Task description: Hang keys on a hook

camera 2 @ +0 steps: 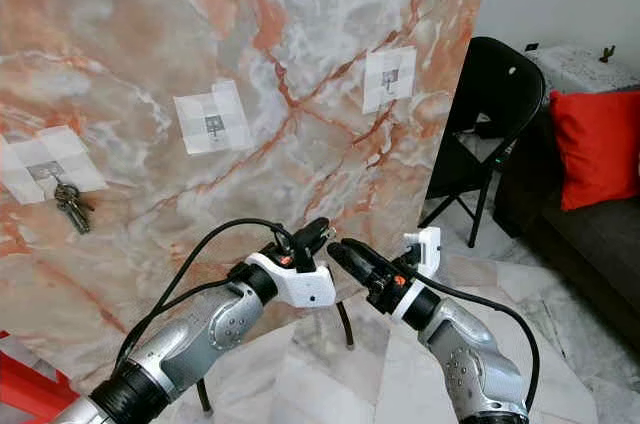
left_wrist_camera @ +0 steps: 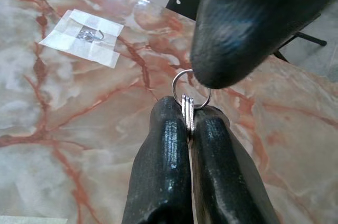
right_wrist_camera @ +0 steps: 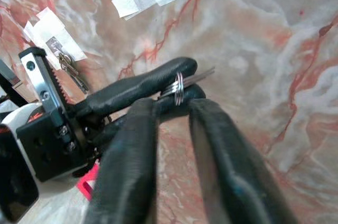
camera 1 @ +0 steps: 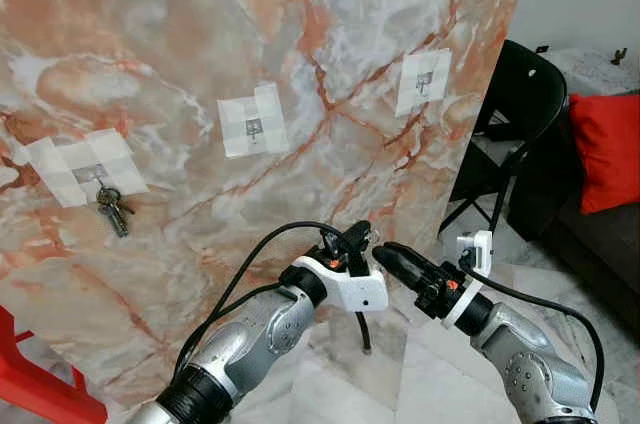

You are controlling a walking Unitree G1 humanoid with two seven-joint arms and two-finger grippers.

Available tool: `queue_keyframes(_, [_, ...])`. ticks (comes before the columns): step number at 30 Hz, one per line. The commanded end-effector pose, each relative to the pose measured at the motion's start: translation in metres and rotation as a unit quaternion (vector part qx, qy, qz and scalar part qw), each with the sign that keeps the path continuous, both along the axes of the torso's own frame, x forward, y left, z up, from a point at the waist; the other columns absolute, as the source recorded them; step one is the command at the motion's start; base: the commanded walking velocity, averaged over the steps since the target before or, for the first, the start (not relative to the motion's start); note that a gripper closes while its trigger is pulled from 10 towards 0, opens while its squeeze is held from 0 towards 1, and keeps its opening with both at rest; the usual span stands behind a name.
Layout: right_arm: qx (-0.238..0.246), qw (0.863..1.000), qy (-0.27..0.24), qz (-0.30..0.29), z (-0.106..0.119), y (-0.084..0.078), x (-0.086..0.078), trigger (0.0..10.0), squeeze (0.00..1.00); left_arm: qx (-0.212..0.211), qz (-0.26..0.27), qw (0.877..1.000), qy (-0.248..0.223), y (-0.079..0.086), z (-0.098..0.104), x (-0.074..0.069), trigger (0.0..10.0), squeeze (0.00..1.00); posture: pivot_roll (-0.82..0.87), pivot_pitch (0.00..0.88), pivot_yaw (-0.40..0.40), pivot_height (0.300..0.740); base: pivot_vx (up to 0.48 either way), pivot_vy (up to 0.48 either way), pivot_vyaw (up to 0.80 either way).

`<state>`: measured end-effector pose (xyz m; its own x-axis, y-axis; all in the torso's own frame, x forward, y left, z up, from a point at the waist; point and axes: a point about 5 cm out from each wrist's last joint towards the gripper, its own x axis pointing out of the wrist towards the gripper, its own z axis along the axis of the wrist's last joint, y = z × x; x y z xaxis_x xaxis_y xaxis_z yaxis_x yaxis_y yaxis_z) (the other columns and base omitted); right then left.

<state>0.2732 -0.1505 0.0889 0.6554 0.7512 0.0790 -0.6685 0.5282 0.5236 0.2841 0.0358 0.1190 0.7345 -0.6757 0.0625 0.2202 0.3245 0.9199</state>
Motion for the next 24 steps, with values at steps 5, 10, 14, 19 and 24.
queue_keyframes(5, [-0.003, 1.000, -0.003, -0.009, 0.0002, 0.0008, 0.0049, 10.0, 0.00, -0.010, -0.017, 1.000, -0.012, -0.0068, 0.0055, -0.0044, 10.0, 0.00, 0.07, 0.000, -0.058, 0.740, 0.000, 0.000, 0.00])
queue_keyframes(10, [0.001, 1.000, -0.002, -0.009, -0.0002, 0.0015, 0.0055, 0.0, 0.00, -0.012, -0.018, 1.000, -0.013, -0.0076, 0.0058, -0.0049, 10.0, 0.00, 0.07, 0.000, -0.058, 0.740, 0.000, 0.000, 0.00])
queue_keyframes(14, [0.002, 1.000, -0.003, -0.008, -0.0008, 0.0027, 0.0064, 10.0, 0.00, -0.011, -0.020, 1.000, -0.014, -0.0081, 0.0059, -0.0051, 10.0, 0.00, 0.07, 0.000, -0.058, 0.740, 0.000, 0.000, 0.00])
queue_keyframes(19, [0.002, 1.000, -0.002, -0.009, -0.0014, 0.0039, 0.0075, 10.0, 0.00, -0.009, -0.021, 1.000, -0.012, -0.0088, 0.0051, -0.0056, 10.0, 0.00, 0.07, 0.000, -0.058, 0.740, 0.000, 0.000, 0.00])
queue_keyframes(24, [0.004, 1.000, -0.002, -0.009, -0.0019, 0.0044, 0.0079, 10.0, 0.00, -0.011, -0.023, 1.000, -0.014, -0.0095, 0.0062, -0.0059, 10.0, 0.00, 0.07, 0.000, -0.058, 0.740, 0.000, 0.000, 0.00])
